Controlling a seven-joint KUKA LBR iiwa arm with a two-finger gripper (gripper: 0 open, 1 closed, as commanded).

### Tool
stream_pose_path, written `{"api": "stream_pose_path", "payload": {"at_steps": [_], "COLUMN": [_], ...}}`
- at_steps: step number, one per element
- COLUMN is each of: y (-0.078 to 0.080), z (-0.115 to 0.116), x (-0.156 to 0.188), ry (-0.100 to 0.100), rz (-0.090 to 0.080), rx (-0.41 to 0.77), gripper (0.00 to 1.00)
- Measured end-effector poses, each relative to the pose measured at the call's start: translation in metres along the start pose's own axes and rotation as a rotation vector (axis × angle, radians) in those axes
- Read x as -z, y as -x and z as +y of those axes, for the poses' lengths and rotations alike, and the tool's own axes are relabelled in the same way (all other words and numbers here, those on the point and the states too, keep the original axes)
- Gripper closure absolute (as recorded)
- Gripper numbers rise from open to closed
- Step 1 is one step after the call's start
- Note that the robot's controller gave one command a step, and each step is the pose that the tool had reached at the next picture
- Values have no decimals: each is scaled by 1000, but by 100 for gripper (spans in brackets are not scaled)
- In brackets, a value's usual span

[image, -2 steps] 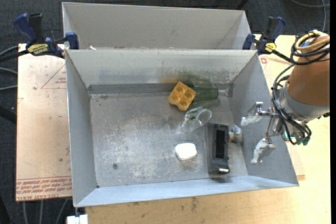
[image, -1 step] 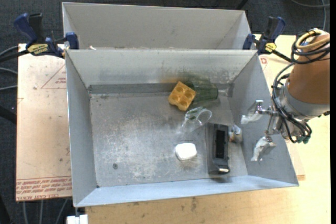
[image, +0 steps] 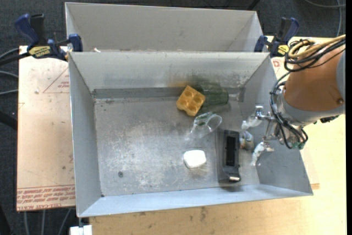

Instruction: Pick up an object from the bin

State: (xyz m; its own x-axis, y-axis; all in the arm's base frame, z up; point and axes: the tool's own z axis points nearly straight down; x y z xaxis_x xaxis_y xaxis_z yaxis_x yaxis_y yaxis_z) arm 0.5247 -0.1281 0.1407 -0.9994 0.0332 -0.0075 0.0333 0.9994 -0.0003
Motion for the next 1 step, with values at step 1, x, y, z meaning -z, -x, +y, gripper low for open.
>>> {"api": "stream_pose_path", "payload": {"at_steps": [1], "y": [6], "z": [1], "x": [-38], "ry": [2], "rz": [10], "rx": [-47], "gripper": [0]}}
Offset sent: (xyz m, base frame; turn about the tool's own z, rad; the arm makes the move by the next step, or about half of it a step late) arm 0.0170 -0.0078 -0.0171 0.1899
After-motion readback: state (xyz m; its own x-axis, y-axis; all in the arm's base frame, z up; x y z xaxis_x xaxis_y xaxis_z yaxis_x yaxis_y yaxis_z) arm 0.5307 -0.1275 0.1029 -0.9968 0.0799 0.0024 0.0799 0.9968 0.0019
